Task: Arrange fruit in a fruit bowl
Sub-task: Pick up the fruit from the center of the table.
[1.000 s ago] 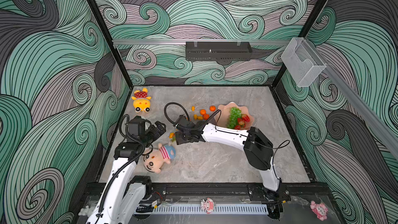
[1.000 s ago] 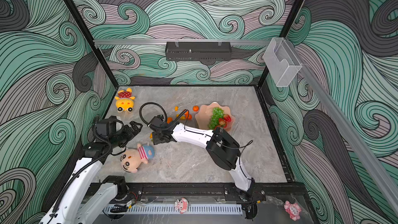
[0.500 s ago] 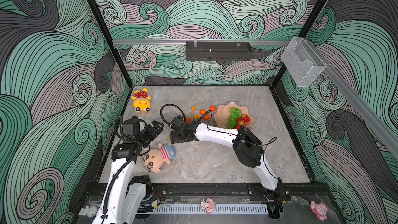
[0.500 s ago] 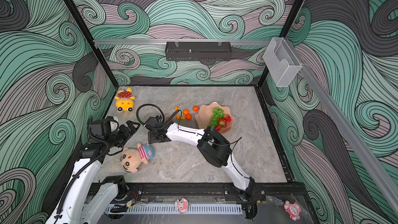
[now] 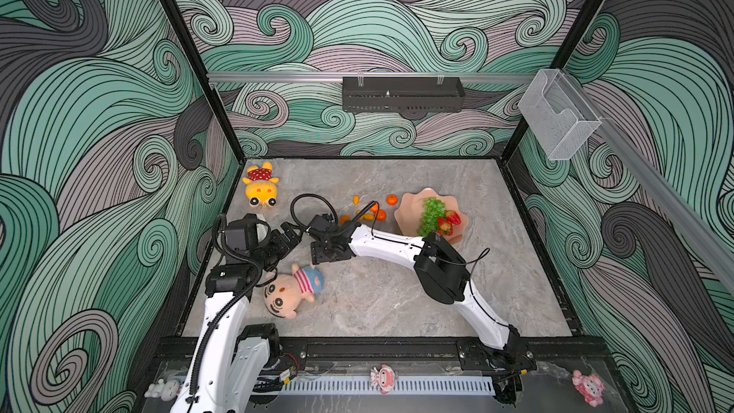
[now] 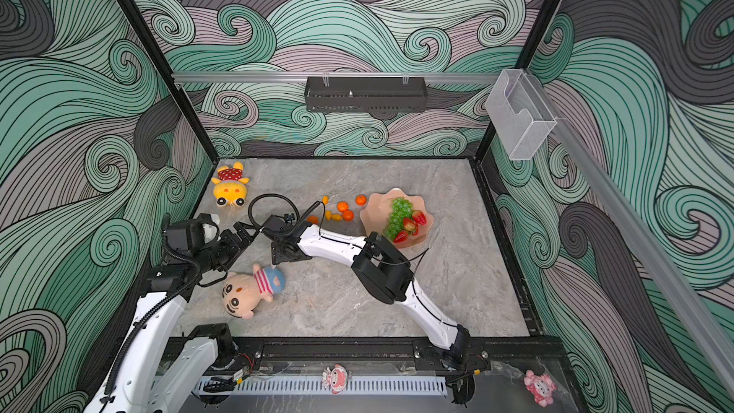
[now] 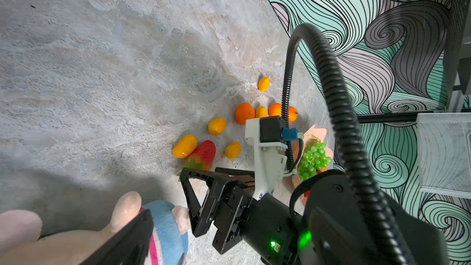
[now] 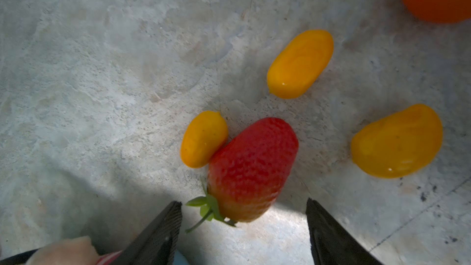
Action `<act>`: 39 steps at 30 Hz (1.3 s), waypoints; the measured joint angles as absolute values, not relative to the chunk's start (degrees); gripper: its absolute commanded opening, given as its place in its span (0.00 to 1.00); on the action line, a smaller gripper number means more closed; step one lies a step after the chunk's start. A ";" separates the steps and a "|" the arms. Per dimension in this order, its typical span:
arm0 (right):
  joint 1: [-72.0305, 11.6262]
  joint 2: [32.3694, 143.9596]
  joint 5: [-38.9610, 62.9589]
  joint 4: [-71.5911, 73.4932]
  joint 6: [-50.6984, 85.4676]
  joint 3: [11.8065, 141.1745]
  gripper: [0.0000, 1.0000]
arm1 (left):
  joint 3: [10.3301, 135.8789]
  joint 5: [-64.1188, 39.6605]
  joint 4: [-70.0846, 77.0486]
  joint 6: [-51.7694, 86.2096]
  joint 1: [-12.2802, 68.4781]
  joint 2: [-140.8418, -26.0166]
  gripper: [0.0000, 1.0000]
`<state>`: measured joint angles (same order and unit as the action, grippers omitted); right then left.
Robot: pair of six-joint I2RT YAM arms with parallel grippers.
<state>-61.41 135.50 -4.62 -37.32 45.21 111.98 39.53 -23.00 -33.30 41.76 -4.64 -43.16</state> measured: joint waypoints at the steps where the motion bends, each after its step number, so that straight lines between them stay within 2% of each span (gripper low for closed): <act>1: -61.36 135.72 -4.64 -37.60 45.21 112.22 0.74 | 39.53 -23.05 -33.23 41.76 -4.67 -43.16 0.99; 16: -60.55 136.22 -5.89 -40.58 45.06 112.90 0.54 | 39.51 -24.62 -32.05 41.74 -4.75 -43.18 0.98; 27: -60.45 136.22 -5.19 -40.05 44.75 111.66 0.33 | 38.39 -25.21 -30.96 41.76 -4.75 -43.16 0.99; 39: -60.40 136.22 -4.43 -39.48 43.92 111.39 0.20 | 38.30 -25.78 -30.72 41.76 -4.75 -43.16 0.99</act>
